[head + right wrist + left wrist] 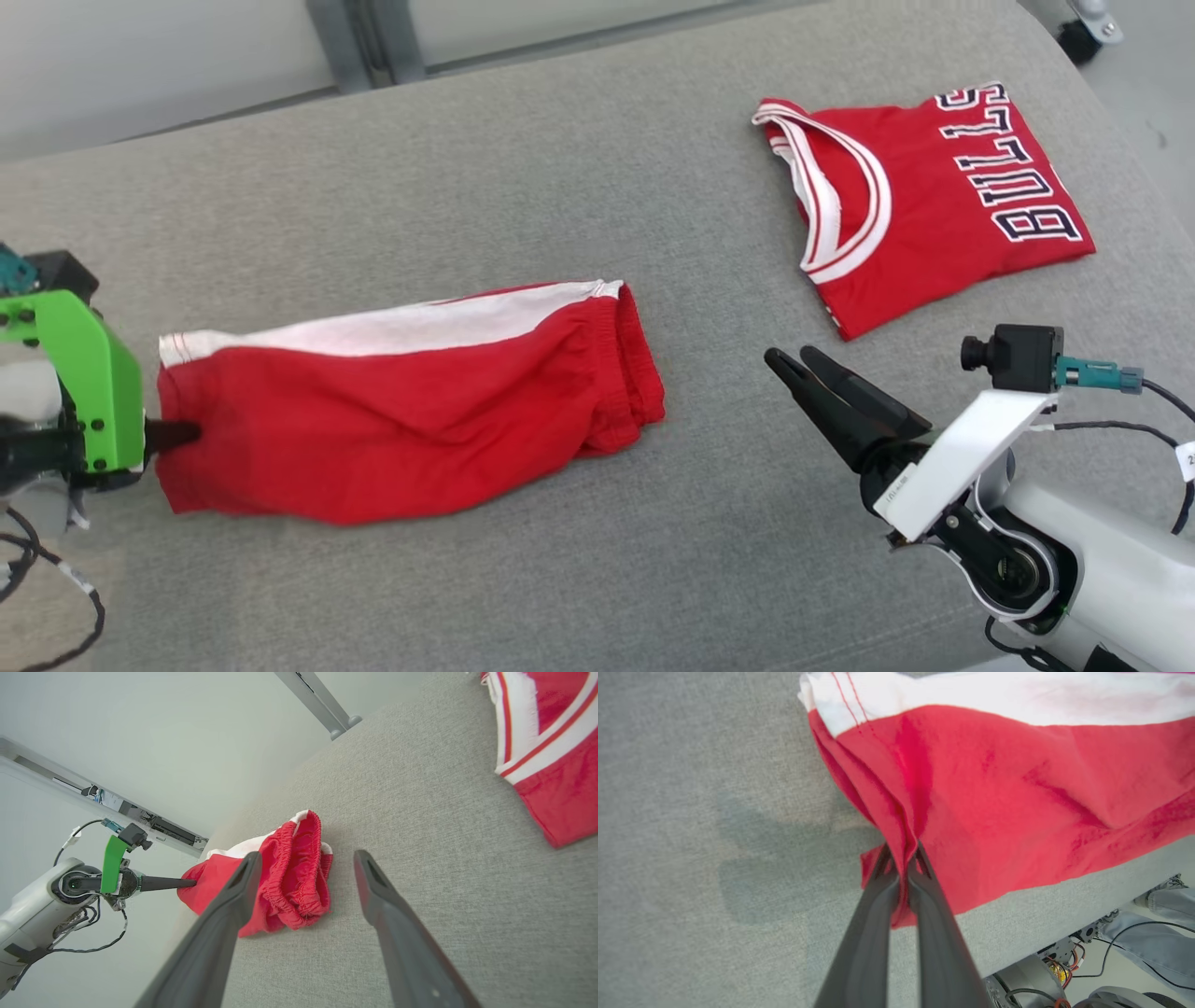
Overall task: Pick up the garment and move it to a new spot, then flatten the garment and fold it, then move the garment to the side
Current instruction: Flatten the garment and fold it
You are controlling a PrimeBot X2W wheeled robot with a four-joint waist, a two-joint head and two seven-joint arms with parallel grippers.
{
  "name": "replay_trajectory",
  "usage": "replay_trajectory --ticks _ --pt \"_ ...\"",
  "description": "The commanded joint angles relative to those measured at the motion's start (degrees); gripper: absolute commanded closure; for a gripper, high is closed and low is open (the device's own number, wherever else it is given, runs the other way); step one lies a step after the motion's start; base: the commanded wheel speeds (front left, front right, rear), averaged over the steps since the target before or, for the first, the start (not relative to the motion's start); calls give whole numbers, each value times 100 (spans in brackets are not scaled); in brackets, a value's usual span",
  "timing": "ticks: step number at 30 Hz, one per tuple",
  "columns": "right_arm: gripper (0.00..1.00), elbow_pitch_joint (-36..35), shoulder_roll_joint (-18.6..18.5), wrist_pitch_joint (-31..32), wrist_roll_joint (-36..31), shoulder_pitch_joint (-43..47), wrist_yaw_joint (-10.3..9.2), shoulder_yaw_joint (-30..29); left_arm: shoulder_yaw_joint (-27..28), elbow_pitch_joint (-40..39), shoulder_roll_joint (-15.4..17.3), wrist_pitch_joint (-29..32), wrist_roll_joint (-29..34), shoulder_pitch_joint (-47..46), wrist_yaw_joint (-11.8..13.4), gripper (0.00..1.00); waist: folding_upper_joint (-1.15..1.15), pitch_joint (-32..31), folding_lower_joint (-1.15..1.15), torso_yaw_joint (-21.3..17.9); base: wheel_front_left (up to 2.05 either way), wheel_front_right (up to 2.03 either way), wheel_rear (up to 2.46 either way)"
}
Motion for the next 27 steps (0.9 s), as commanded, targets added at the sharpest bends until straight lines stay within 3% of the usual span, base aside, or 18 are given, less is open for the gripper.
replay_trajectory --ticks 1,4,5,6,7,13,15,18,22,27 --pt "0 -1 -50 -31 37 128 0 -8 41 -55 29 -34 -76 167 45 100 0 -245 0 248 0 0 0" --pt "0 -15 -58 -41 42 163 0 -34 87 -68 87 -195 -127 332 140 100 0 -235 0 268 0 0 0" --pt "0 -17 -56 -33 37 176 0 -33 82 -63 71 -244 -116 378 152 56 0 -230 0 271 0 0 0" --pt "0 -19 -50 -35 38 188 0 -31 51 -49 53 -264 -120 451 163 41 0 -225 0 273 0 0 0" --pt "0 -21 -47 -36 39 194 0 -30 44 -31 46 -293 -125 487 181 0 0 -223 0 276 0 0 0" --pt "0 7 -62 -54 -59 209 0 -73 90 67 29 -707 41 608 90 0 0 -286 0 343 0 0 0" --pt "0 -23 -26 -63 -134 245 0 -140 104 11 108 -1054 284 568 0 0 0 -332 0 377 0 0 0" --pt "0 87 -38 -91 -500 319 0 -305 78 -244 215 -2115 1045 480 -69 0 0 -429 0 494 0 0 0" --pt "0 376 207 -87 -1254 508 0 -1190 218 -576 222 -3320 1600 684 197 0 0 -522 0 648 0 0 0" --pt "0 411 748 -87 -2690 983 0 -2695 447 -1201 175 -4594 1945 1084 720 0 0 -653 0 880 0 0 0"
